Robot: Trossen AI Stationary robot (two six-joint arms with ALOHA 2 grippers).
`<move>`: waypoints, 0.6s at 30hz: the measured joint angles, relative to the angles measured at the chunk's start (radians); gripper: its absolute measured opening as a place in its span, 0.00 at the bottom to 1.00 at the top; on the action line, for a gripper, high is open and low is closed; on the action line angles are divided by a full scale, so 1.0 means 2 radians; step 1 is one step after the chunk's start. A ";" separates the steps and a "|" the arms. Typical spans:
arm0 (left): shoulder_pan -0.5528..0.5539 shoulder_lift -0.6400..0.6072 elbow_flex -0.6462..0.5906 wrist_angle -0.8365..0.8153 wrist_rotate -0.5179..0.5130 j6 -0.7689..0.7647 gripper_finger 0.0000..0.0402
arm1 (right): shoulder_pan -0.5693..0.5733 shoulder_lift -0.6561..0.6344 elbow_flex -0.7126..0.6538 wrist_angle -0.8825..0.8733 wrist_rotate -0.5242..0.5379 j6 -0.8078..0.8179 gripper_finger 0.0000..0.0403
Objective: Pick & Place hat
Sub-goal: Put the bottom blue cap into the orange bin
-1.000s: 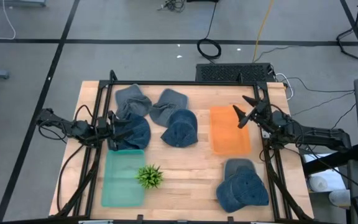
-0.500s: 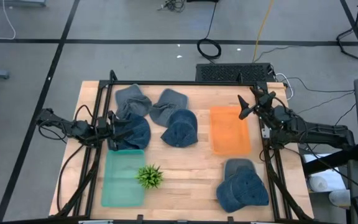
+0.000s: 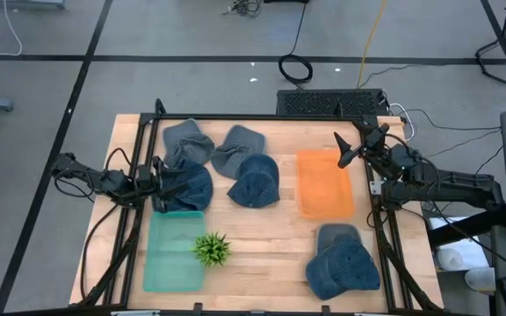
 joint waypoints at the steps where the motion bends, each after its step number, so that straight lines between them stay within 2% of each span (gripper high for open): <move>1: 0.000 0.000 0.000 0.000 0.000 0.000 0.53 | 0.000 0.004 0.005 0.000 0.003 0.004 0.79; 8: 0.000 0.000 0.000 0.000 0.000 0.000 0.53 | 0.000 0.045 0.076 -0.036 0.020 -0.007 0.79; 15: 0.000 0.000 0.000 0.000 0.000 0.000 0.53 | 0.000 0.100 0.191 -0.158 0.022 0.035 0.79; 18: 0.000 0.000 0.000 0.000 0.000 0.000 0.53 | 0.000 0.122 0.230 -0.211 0.022 0.083 0.79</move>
